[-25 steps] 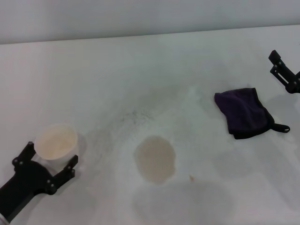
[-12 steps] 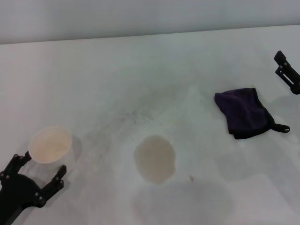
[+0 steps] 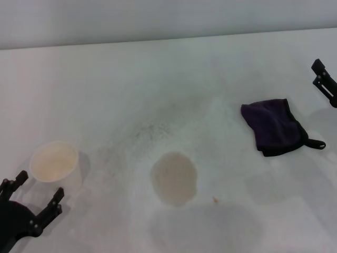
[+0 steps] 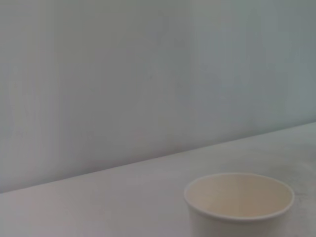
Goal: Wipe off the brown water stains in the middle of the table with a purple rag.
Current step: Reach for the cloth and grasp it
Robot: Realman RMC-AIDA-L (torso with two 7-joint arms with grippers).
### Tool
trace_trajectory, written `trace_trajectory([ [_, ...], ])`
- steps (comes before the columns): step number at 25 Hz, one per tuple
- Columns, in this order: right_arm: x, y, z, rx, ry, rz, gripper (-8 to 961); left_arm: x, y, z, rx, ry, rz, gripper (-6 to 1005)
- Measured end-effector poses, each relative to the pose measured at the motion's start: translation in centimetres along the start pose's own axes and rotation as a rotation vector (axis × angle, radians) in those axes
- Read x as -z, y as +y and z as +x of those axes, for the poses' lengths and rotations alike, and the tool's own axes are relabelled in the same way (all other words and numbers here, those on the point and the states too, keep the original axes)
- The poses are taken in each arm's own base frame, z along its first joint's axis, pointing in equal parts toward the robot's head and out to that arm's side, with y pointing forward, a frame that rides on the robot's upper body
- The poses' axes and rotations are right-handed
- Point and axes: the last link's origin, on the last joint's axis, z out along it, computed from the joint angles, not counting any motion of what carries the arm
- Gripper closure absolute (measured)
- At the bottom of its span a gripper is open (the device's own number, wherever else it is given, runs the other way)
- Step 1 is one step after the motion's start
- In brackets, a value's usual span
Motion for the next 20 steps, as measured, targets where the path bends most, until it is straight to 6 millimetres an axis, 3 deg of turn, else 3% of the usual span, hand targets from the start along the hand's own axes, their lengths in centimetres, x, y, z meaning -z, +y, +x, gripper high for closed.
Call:
trace_trajectory([
  [5, -0.1, -0.1, -0.1, 0.004, -0.001, 0.0, 82, 0.3, 0.1, -0.1, 0.007, 0.002, 0.009, 115],
  [14, -0.1, -0.3, -0.2, 0.006, -0.008, 0.006, 82, 2.6, -0.7, 1.0, 0.033, 0.109, 0.124, 114],
  [20, -0.1, -0.3, -0.2, -0.042, -0.012, 0.011, 83, 4.1, -2.0, 0.8, 0.042, 0.122, 0.266, 115],
])
